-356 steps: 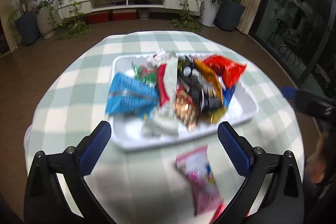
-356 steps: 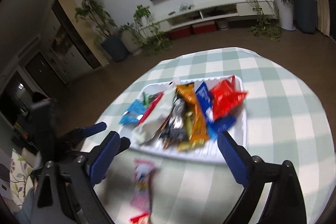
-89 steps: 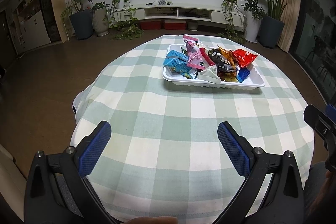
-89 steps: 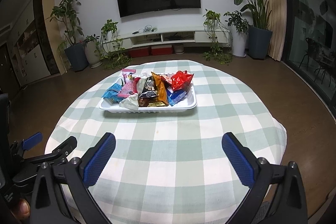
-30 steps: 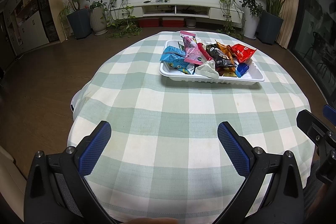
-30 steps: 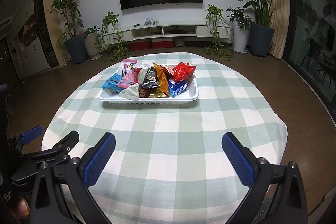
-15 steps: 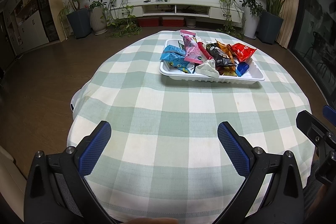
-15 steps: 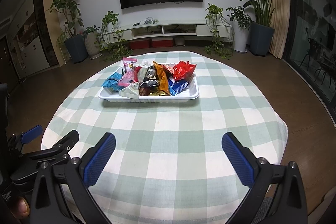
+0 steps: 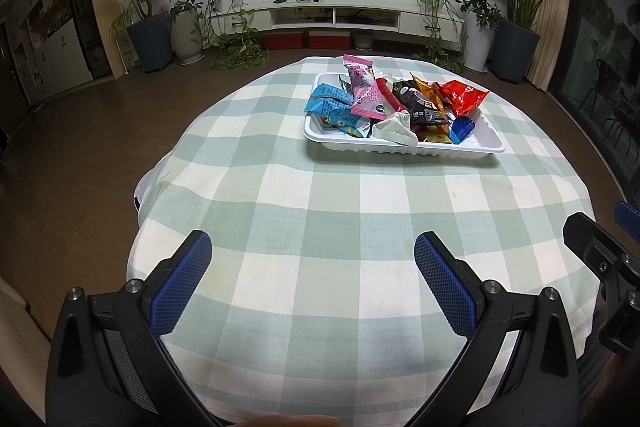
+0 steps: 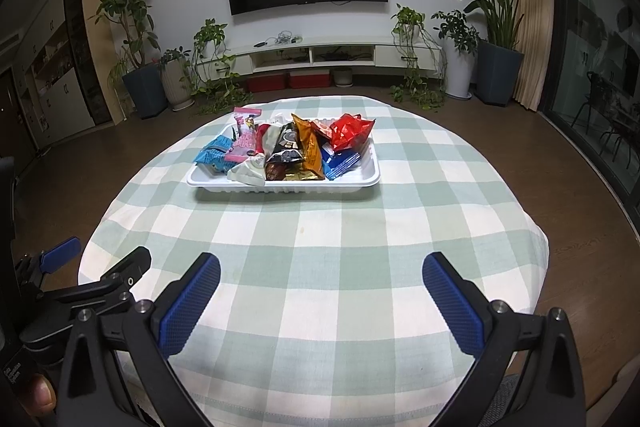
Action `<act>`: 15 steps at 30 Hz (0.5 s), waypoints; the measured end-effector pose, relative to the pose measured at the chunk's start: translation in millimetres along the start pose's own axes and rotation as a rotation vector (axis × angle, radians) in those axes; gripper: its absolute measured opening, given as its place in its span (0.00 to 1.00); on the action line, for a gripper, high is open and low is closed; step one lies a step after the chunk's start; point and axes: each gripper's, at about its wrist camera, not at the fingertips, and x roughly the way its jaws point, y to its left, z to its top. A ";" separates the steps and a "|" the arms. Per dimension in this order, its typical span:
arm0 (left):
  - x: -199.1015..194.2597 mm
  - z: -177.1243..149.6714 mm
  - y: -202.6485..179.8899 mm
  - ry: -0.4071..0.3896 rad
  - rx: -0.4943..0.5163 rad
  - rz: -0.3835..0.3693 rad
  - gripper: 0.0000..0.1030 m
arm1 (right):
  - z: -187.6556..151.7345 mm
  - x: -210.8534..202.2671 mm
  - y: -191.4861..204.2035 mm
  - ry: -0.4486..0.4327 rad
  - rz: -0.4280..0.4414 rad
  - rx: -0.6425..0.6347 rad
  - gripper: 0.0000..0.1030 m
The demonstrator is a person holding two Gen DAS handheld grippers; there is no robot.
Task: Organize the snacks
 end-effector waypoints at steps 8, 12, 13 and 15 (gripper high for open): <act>0.9 -2.7 -0.2 0.002 0.001 -0.001 1.00 | 1.6 -1.1 0.1 0.001 0.000 -0.002 1.00; 0.9 -2.5 -0.3 0.003 0.000 0.000 1.00 | 2.1 -1.6 0.2 0.002 0.000 -0.002 1.00; 0.9 -2.7 -0.3 0.003 0.000 -0.001 1.00 | 1.1 -2.2 0.5 0.004 -0.001 -0.002 1.00; 1.5 -5.6 -0.4 0.006 0.000 -0.002 1.00 | 2.0 -2.4 0.3 0.002 0.000 -0.002 1.00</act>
